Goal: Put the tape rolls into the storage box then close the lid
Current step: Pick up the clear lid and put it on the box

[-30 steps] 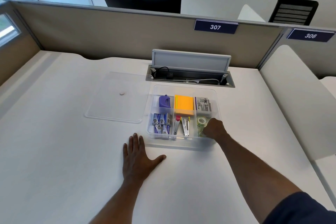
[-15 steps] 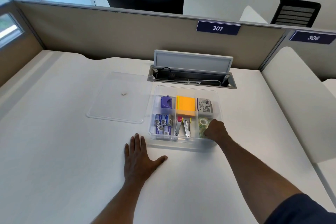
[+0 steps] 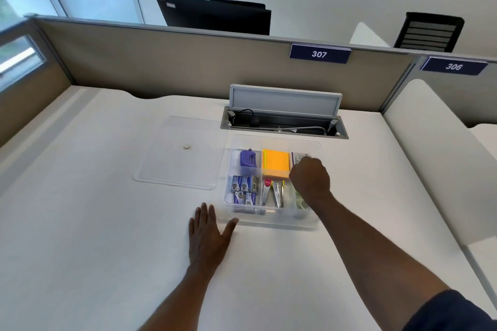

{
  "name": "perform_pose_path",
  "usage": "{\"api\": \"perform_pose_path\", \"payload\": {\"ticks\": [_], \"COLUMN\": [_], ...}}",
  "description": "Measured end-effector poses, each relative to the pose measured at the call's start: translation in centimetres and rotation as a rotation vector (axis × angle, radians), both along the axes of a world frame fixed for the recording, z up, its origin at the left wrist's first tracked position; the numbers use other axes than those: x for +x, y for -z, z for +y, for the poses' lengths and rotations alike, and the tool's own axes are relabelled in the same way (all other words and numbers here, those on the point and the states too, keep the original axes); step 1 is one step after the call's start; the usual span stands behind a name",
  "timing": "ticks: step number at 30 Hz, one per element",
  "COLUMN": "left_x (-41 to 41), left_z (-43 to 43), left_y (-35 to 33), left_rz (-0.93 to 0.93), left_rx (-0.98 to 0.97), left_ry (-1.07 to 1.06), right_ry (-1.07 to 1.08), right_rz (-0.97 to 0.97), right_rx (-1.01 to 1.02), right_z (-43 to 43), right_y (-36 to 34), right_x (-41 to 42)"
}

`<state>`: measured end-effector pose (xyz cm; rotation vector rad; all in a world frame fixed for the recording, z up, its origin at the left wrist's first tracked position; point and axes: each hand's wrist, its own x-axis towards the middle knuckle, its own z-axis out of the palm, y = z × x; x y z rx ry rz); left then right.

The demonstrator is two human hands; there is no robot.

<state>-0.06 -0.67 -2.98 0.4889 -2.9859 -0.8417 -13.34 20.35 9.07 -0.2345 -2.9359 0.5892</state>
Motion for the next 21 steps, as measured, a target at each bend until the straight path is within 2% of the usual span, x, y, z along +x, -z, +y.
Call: {"api": "perform_pose_path", "payload": {"ticks": [9,14,21], "left_x": [-3.6,-4.7,-7.0], "left_z": [-1.2,-3.8,-8.3], "left_y": [-5.8,-6.8,-6.8], "left_rz": [0.190,0.211,0.195], "left_rx": [0.266,0.282,0.280], "left_ry": [-0.328,-0.425,-0.429], "right_ry": [-0.336,-0.454,-0.413], "right_rz": [-0.008,-0.050,-0.182], "right_rx": [-0.126,-0.173,-0.213], "right_z": [-7.5,-12.3,-18.3], "right_y": [-2.2,-2.4,-0.5], "right_x": [-2.1,-1.7,-1.0]}}
